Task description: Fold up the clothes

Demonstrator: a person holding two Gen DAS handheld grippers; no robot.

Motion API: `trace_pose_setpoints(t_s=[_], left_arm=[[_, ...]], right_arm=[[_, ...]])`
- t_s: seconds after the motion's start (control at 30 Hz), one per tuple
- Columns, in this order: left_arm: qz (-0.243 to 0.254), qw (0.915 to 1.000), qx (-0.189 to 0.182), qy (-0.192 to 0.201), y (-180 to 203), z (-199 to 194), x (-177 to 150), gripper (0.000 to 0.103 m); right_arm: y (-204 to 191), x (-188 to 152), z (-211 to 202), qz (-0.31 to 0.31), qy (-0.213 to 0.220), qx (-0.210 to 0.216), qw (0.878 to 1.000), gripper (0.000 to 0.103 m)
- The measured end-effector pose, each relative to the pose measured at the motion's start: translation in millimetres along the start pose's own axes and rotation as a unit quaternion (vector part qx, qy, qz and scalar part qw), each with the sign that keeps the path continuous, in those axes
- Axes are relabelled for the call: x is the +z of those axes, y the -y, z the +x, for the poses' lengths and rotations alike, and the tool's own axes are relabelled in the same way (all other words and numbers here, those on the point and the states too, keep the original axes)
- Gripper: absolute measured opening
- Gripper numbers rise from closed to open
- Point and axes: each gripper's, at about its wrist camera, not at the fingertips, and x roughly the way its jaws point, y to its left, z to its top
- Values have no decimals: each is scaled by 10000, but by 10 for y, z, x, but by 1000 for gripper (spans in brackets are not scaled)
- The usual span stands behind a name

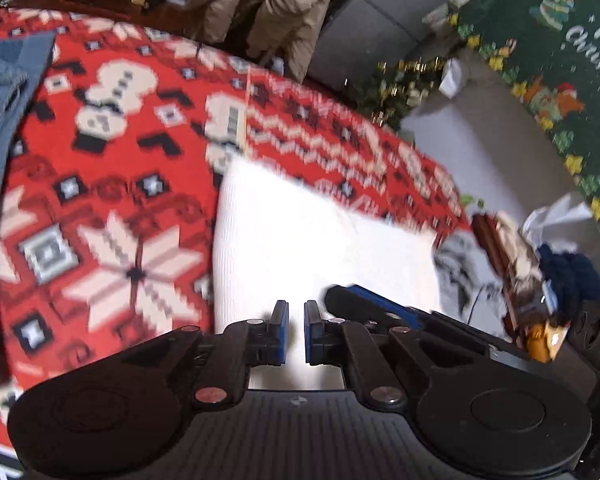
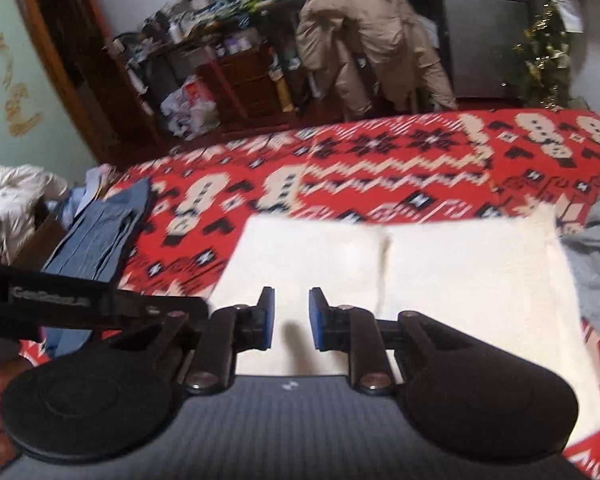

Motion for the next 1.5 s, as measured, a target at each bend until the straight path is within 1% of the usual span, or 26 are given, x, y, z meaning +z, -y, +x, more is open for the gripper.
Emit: trace_pose_setpoints(t_s=[0.1, 0.17, 0.2, 0.27, 0.33, 0.4, 0.5, 0.63, 0.67, 0.73, 0.77, 0.83, 0.87, 0.9, 1.0, 1.03, 1.13, 1.2, 1.27, 1.37, 1.43, 1.5], left_arm=[[171, 9994, 262, -167, 16, 88, -159, 6], [208, 9992, 295, -195, -6, 92, -225, 5], [194, 9992, 295, -199, -23, 79, -253, 5], [126, 9994, 270, -198, -50, -10, -284, 5], [90, 9994, 269, -183, -64, -107, -323, 5], [90, 9994, 292, -153, -62, -211, -370, 5], [171, 9990, 410, -95, -38, -298, -446, 5], [182, 9991, 391, 37, 15, -325, -472, 5], [239, 9986, 470, 39, 34, -308, -481, 6], [351, 9967, 726, -67, 44, -240, -514, 6], [390, 9956, 848, -108, 42, -210, -533, 7], [339, 9955, 878, -144, 5, -215, -552, 10], [318, 9949, 946, -169, -6, -227, -564, 10], [297, 9942, 1015, -194, -17, -239, -575, 10], [378, 9917, 1208, -207, -1, -283, -599, 10], [431, 9908, 1270, -201, 13, -300, -606, 10], [382, 9951, 908, 21, 69, -429, -559, 10], [372, 9972, 608, 240, 129, -548, -514, 10], [409, 9975, 307, 492, 205, -607, -426, 10], [515, 9961, 361, 623, 273, -412, -205, 10], [360, 9974, 369, 505, 206, -185, -100, 10], [201, 9985, 339, 381, 117, -17, -59, 5]], right_arm=[[-46, -110, 64, -29, -253, -35, 9997, 21], [-37, -182, 84, -115, -353, -161, 9992, 21], [-10, -203, 77, -125, -399, -201, 9989, 19], [94, -223, 36, 36, -463, -295, 9985, 18], [209, -254, -63, 224, -430, -376, 9981, 18], [294, -293, -193, 371, -368, -467, 9975, 21], [357, -379, -361, 644, -271, -328, 9970, 21], [202, -392, -488, 463, -44, -165, 9988, 21], [168, -387, -498, 413, 17, -110, 9991, 21], [164, -406, -461, 416, -129, -117, 9990, 21], [168, -418, -438, 427, -226, -130, 9987, 21], [195, -447, -397, 474, -434, -215, 9977, 21], [226, -468, -381, 521, -553, -311, 9966, 18], [259, -483, -392, 594, -588, -384, 9958, 18], [354, -498, -487, 812, -510, -591, 9936, 21], [381, -496, -530, 879, -442, -588, 9934, 21], [352, -440, -646, 848, -140, -434, 9954, 21], [271, -397, -670, 658, 60, -352, 9972, 21], [169, -327, -631, 439, 246, -256, 9984, 21], [49, -149, -461, 318, 429, -61, 9986, 18], [6, -60, -308, 281, 464, 33, 9985, 16], [-32, -30, -133, 204, 386, 75, 9990, 11]])
